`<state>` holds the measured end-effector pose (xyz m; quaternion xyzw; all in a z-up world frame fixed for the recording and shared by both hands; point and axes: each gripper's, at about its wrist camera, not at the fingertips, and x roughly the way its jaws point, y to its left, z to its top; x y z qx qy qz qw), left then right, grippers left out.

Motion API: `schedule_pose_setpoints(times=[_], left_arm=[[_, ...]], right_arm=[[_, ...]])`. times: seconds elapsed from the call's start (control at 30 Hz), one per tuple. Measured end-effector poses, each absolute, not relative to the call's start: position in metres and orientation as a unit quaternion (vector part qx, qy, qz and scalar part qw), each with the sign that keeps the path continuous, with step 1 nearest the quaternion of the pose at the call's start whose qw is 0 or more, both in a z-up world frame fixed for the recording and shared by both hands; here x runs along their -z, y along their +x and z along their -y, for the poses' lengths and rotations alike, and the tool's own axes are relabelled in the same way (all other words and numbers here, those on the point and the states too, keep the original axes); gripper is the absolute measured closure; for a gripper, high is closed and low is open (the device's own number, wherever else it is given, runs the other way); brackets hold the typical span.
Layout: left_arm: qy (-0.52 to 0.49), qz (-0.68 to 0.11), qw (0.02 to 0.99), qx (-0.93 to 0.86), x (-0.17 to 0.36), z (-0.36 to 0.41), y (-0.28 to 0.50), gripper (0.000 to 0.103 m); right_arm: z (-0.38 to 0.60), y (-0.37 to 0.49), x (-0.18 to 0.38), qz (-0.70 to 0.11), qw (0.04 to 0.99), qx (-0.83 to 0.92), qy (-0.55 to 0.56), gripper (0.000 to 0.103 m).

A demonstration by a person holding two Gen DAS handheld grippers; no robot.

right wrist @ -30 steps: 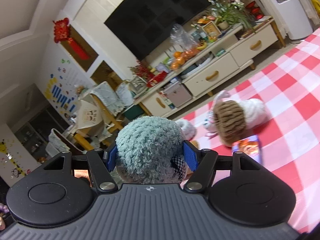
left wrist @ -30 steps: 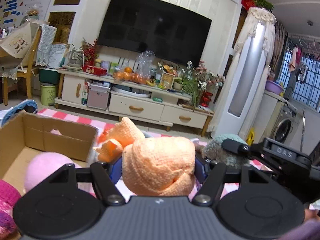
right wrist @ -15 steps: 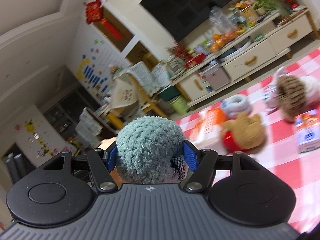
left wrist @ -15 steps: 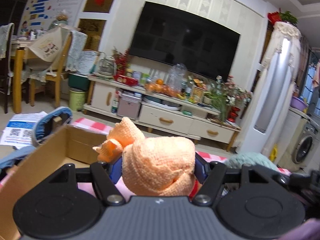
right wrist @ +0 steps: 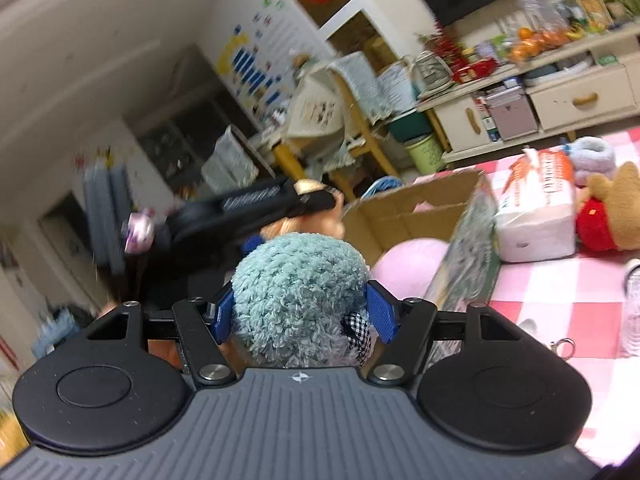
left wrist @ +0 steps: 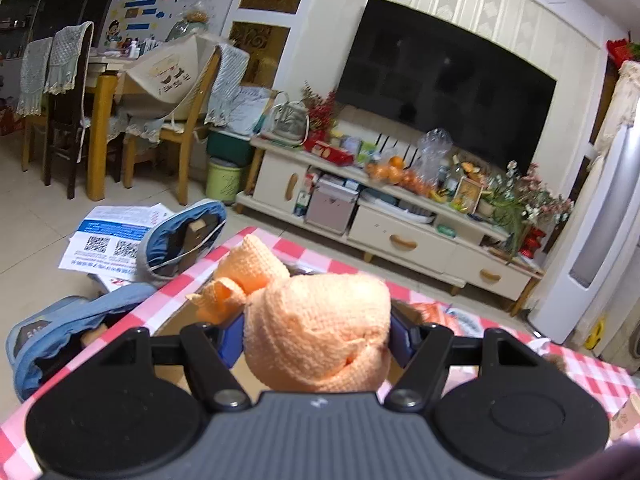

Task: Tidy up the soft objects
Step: 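Carry the bunny and teal ball to the box and open both grippers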

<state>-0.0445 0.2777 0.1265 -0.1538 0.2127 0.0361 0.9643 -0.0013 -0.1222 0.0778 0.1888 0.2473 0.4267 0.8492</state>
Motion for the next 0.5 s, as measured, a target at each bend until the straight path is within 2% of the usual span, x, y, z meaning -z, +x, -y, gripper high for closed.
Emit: schedule_pose_setpoints(times=[0.1, 0.17, 0.2, 0.4, 0.5], left_arm=[[-0.150, -0.226, 0.962, -0.043, -0.122, -0.282, -0.040, 0.032], [-0.148, -0.236, 0.959, -0.047, -0.119, -0.285, -0.037, 0.031], [-0.146, -0.242, 0.958, -0.048, -0.117, -0.285, -0.036, 0.030], [-0.138, -0.241, 0.959, -0.059, -0.121, -0.284, -0.041, 0.018], [-0.138, -0.231, 0.962, -0.054, -0.125, -0.280, -0.045, 0.018]], right_arm=[[0.117, -0.004, -0.076, -0.255, 0.858, -0.422, 0.143, 0.016], [0.118, -0.002, -0.073, -0.265, 0.859, -0.418, 0.133, 0.010], [0.121, -0.002, -0.073, -0.270, 0.858, -0.416, 0.134, 0.003], [0.155, -0.013, -0.091, -0.251, 0.867, -0.403, 0.151, 0.002], [0.178, -0.020, -0.102, -0.233, 0.881, -0.382, 0.154, 0.002]])
